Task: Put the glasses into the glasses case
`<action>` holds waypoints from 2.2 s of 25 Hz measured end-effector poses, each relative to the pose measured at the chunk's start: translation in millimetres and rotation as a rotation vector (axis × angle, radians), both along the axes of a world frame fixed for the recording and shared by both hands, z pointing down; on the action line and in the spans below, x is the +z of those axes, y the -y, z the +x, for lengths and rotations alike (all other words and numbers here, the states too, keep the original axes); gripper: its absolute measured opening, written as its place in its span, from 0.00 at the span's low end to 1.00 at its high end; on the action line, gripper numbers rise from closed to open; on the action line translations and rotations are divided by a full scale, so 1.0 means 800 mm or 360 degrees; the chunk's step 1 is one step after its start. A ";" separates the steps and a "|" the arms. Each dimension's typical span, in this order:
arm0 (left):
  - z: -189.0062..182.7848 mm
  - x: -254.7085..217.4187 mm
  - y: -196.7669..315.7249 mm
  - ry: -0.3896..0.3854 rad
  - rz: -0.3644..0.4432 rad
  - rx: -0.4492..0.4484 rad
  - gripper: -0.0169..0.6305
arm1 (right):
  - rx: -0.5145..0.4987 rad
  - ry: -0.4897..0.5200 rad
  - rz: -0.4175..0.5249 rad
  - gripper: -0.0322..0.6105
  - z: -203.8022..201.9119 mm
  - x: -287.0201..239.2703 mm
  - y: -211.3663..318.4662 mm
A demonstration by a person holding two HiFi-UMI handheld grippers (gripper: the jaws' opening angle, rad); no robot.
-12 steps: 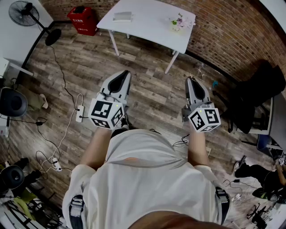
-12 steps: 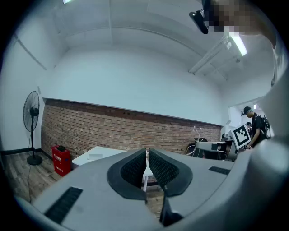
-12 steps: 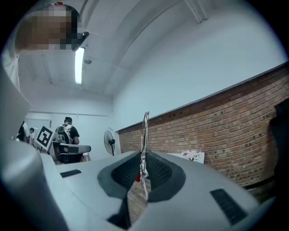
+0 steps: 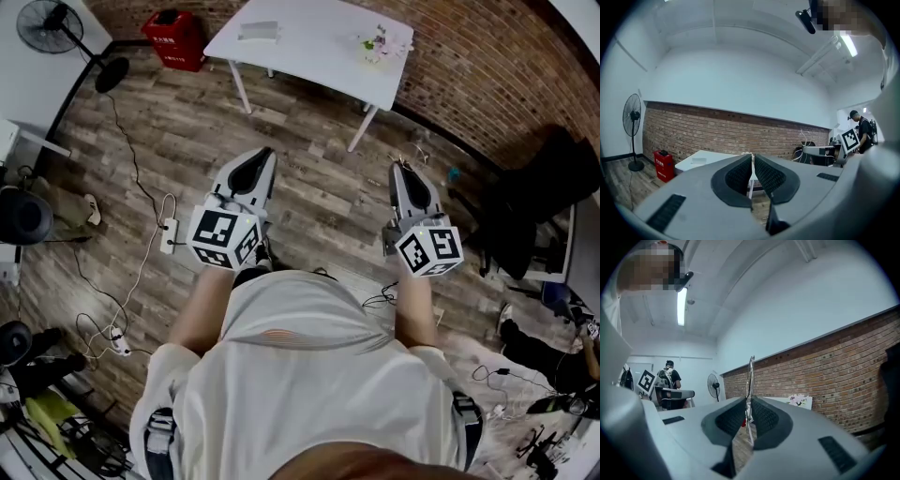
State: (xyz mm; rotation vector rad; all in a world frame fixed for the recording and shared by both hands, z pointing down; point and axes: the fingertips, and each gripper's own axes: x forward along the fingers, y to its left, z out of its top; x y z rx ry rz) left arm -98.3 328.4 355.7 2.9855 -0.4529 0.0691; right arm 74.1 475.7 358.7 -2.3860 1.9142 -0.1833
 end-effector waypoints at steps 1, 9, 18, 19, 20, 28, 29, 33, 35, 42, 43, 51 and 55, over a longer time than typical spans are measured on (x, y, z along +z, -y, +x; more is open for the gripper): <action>0.000 0.002 0.002 0.0005 -0.0003 0.0001 0.07 | 0.0000 0.0001 -0.0005 0.19 0.001 0.001 0.002; -0.011 0.015 0.049 0.0000 -0.0032 0.0010 0.07 | 0.0001 0.0074 -0.0016 0.19 -0.002 0.013 0.052; -0.020 0.022 0.173 -0.0063 -0.0093 0.0101 0.07 | 0.0071 0.0048 -0.0044 0.19 -0.028 0.004 0.157; -0.023 0.024 0.186 -0.0064 -0.0098 0.0109 0.07 | 0.0076 0.0045 -0.0037 0.19 -0.033 0.001 0.169; -0.024 0.026 0.196 -0.0061 -0.0099 0.0120 0.07 | 0.0081 0.0042 -0.0032 0.19 -0.038 0.000 0.179; -0.028 0.040 0.260 -0.0042 -0.0122 0.0132 0.07 | 0.0104 0.0097 -0.0070 0.20 -0.040 0.014 0.239; -0.026 0.042 0.269 -0.0037 -0.0131 0.0124 0.07 | 0.0099 0.0102 -0.0069 0.20 -0.036 0.015 0.248; -0.011 0.046 0.303 -0.0010 -0.0139 0.0087 0.07 | 0.0059 0.0121 -0.0071 0.20 -0.014 0.021 0.288; 0.001 0.048 0.322 0.0005 -0.0132 0.0061 0.07 | 0.0034 0.0134 -0.0064 0.20 0.002 0.025 0.312; 0.068 0.032 0.382 0.0022 -0.0097 -0.0018 0.07 | -0.0035 0.0152 -0.0019 0.20 0.083 0.016 0.381; 0.083 0.027 0.390 0.0019 -0.0091 -0.0030 0.07 | -0.0044 0.0157 -0.0010 0.20 0.099 0.013 0.389; 0.220 0.007 0.420 0.0036 -0.0065 -0.0060 0.07 | -0.0106 0.0196 0.0012 0.20 0.241 0.007 0.428; 0.263 0.007 0.439 0.0054 -0.0068 -0.0103 0.07 | -0.0148 0.0226 -0.0001 0.20 0.294 0.016 0.452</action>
